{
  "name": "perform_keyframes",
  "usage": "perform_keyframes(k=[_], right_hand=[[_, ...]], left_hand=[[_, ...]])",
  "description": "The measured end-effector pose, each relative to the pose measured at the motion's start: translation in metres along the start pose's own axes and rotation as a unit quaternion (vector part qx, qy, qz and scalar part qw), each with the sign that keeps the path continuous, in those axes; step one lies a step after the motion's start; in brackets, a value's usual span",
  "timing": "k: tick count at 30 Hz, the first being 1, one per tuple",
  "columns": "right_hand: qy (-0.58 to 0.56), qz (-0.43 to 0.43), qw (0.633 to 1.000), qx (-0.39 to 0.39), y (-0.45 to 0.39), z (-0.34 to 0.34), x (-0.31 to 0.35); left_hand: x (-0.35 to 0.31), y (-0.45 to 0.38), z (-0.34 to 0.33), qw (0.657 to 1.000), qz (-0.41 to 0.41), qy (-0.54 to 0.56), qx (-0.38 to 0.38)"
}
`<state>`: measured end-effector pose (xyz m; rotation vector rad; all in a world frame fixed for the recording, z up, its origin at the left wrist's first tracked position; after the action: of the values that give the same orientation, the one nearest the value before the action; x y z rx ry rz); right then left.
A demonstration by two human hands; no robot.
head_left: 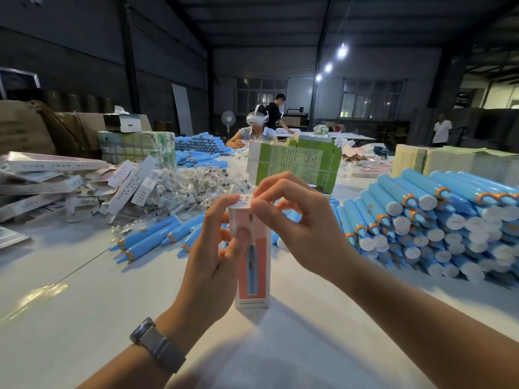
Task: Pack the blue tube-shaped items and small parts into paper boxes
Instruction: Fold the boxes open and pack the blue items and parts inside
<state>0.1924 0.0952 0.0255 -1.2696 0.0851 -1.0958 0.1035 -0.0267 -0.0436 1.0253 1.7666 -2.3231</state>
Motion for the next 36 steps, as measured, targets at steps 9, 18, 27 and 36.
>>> perform_keyframes(k=[9,18,27,36], right_hand=[[0.05,-0.011,0.999,-0.001,0.002,-0.001,0.004],[0.059,-0.001,0.998,-0.004,0.0,0.002,0.009],[0.083,0.026,0.996,0.001,-0.001,0.003,0.014],[0.127,0.051,0.99,-0.02,-0.002,0.002,0.016]], left_hand=[[-0.001,0.0,0.001,1.0,-0.011,0.0,-0.001],[-0.006,-0.006,0.0,0.999,-0.015,0.037,-0.029],[-0.007,-0.006,-0.001,0.999,-0.03,0.023,-0.033],[-0.006,-0.004,-0.001,0.997,-0.044,-0.061,-0.023]])
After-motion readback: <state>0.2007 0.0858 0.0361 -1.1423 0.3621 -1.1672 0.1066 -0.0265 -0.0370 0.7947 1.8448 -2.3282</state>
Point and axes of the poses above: each hand's wrist, its own y-axis away from the middle knuckle, its own z-axis out of the back of the hand, x = y × z, the point moved 2 cm from there along -y, towards the middle knuckle, and after that the axes turned 4 degrees about -z, right-handed, at the moved point
